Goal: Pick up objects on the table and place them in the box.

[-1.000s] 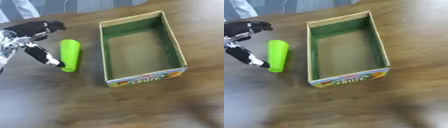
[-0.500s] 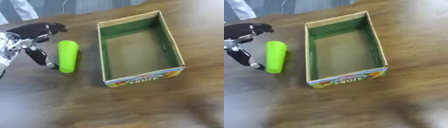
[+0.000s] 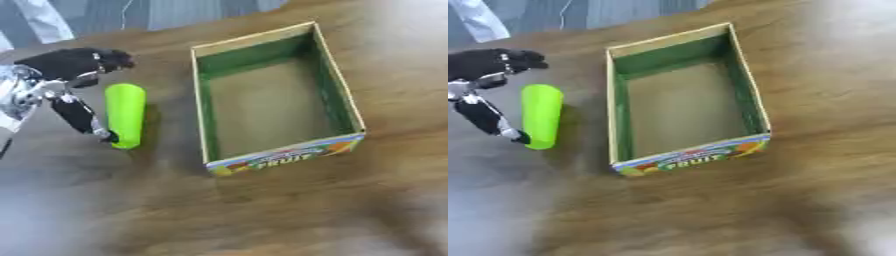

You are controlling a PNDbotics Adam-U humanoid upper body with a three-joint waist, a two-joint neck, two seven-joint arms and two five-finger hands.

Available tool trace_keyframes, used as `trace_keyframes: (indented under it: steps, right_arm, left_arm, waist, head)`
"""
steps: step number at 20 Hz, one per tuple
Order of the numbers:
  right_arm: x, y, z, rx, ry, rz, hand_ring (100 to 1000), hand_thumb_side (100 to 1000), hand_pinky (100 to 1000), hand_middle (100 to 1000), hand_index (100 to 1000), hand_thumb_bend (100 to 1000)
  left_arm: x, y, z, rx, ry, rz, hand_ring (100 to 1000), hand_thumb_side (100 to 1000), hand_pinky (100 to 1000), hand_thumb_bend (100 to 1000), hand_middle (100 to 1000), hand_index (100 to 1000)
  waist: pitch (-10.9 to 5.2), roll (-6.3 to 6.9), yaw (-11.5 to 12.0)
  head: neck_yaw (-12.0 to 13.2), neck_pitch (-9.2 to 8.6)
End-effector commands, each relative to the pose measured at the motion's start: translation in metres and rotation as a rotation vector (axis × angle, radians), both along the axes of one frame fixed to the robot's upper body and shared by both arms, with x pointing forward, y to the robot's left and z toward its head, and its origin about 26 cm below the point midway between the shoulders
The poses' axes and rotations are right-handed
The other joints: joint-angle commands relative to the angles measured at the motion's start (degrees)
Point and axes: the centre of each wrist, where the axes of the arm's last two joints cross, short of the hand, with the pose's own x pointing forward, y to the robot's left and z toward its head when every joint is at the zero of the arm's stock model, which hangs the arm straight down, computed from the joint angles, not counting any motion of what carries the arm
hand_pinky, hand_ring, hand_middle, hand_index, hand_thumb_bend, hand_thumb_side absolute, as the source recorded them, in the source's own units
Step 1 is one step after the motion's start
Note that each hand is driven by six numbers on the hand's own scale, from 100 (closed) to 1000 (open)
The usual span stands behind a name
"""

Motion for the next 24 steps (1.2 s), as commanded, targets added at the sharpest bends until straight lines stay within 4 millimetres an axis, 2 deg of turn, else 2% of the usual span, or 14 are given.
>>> trace_keyframes:
  steps: [1, 8, 24]
  right_arm:
    - [-0.004, 0.001, 0.007, 0.002, -0.027, 0.007, 753, 1000, 524, 811, 846, 100]
    - [-0.004, 0.001, 0.008, 0.001, -0.029, 0.007, 753, 1000, 523, 811, 846, 100]
    - [-0.004, 0.002, 0.009, 0.002, -0.032, 0.010, 753, 1000, 520, 811, 844, 100]
  left_arm:
    - [0.002, 0.002, 0.004, -0.051, 0.005, 0.001, 1000, 381, 1000, 1000, 1000, 1000]
    - [0.009, 0.009, -0.008, -0.076, 0.047, 0.058, 1000, 393, 1000, 1000, 1000, 1000]
    - [0.021, 0.006, -0.041, -0.072, 0.133, 0.046, 1000, 427, 1000, 1000, 1000, 1000]
  waist:
    - [-1.12, -0.24, -0.13]
    - [-0.94, 0.00, -0.72]
    - [-0.54, 0.43, -1.59]
  head:
    - [-0.83, 0.00]
    - [-1.18, 0.00]
    - [-1.08, 0.00]
